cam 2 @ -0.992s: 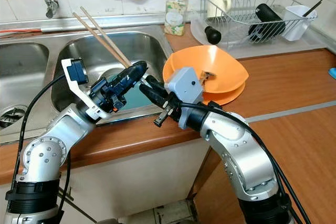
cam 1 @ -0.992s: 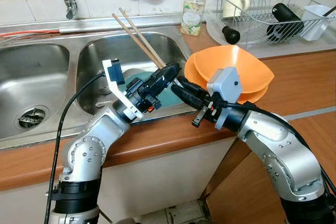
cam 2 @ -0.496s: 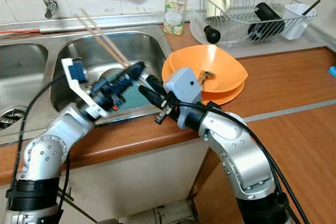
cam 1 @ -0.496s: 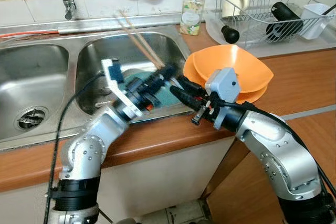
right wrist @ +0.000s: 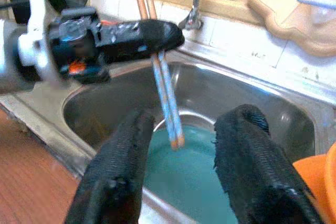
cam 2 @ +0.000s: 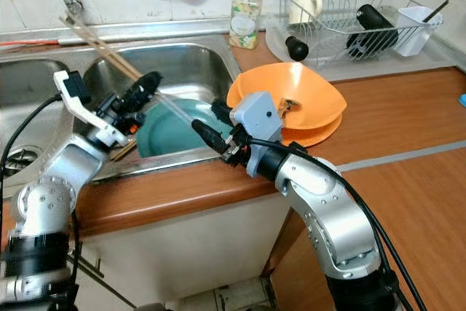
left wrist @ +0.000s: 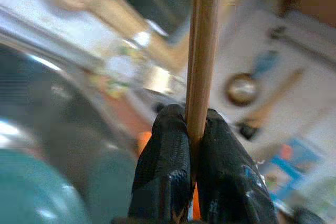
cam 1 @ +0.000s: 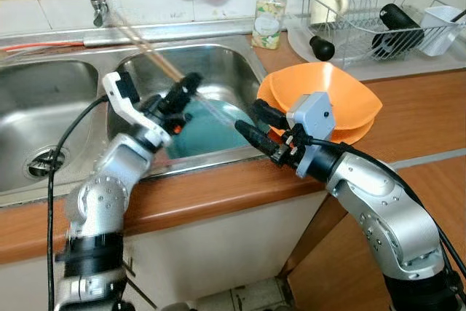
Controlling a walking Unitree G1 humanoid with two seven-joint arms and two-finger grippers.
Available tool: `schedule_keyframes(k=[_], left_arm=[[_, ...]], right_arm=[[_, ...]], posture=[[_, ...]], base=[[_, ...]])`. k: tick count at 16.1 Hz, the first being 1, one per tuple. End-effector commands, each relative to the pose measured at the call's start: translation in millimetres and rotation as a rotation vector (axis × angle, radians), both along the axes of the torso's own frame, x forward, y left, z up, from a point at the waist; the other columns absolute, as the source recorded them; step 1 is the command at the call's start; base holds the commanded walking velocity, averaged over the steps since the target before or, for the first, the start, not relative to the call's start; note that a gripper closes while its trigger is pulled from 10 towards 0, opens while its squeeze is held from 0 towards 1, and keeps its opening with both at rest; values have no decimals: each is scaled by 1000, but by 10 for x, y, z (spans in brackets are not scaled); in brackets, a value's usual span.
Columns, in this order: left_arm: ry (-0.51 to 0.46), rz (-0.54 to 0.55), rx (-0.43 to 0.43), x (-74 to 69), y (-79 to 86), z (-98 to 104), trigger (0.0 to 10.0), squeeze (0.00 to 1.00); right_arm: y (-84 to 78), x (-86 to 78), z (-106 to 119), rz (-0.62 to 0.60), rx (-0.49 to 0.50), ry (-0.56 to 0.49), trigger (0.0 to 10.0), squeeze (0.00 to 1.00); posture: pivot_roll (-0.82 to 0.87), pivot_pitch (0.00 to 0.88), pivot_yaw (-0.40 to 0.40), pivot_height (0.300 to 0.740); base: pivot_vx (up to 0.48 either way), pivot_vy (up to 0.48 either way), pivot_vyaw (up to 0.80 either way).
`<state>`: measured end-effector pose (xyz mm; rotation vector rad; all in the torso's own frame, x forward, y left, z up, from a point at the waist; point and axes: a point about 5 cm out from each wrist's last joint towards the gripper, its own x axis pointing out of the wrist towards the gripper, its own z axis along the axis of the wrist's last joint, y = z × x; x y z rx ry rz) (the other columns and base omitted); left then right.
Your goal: Kitchen organization
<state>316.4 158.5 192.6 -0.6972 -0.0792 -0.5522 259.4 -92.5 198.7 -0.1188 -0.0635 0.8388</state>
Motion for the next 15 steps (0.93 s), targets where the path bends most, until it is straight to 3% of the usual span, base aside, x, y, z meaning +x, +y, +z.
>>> schedule_keyframes(k=[1, 6, 7, 8, 9, 10, 13, 15], left_arm=[[10, 70, 30, 73, 74, 36, 0, 0], [170, 282, 83, 359, 243, -58, 0, 0], [250, 343, 97, 441, 284, -115, 4706, 0], [279, 360, 100, 465, 296, -134, 6235, 0], [334, 371, 134, 508, 295, -185, 10000, 0], [381, 380, 156, 537, 293, -233, 10000, 1000], [509, 444, 172, 572, 350, -388, 10000, 1000], [534, 422, 170, 572, 332, -428, 10000, 1000]], right_arm=[[-13, -28, 9, -8, -5, 14, 10000, 1000], [-20, -40, -41, -34, -64, 24, 10000, 1000], [-9, -36, -45, -29, -83, 13, 10000, 1000], [2, -40, -45, -16, -88, 19, 10000, 1000], [23, -55, -41, 0, -102, 18, 10000, 1000], [33, -61, -37, -1, -108, 11, 10000, 1000], [42, -68, -43, -12, -108, 9, 10000, 1000], [46, -72, -46, -18, -99, 17, 10000, 1000]], posture=[[41, 0, 26, 740], [17, 0, 10, 740], [8, 0, 11, 740], [8, 0, 11, 740], [2, 0, 14, 740], [-2, 0, 17, 740], [-7, 0, 20, 740], [-9, 0, 21, 740]], base=[[0, 0, 0], [0, 0, 0], [0, 0, 0], [0, 0, 0], [0, 0, 0], [0, 0, 0], [0, 0, 0], [0, 0, 0]])
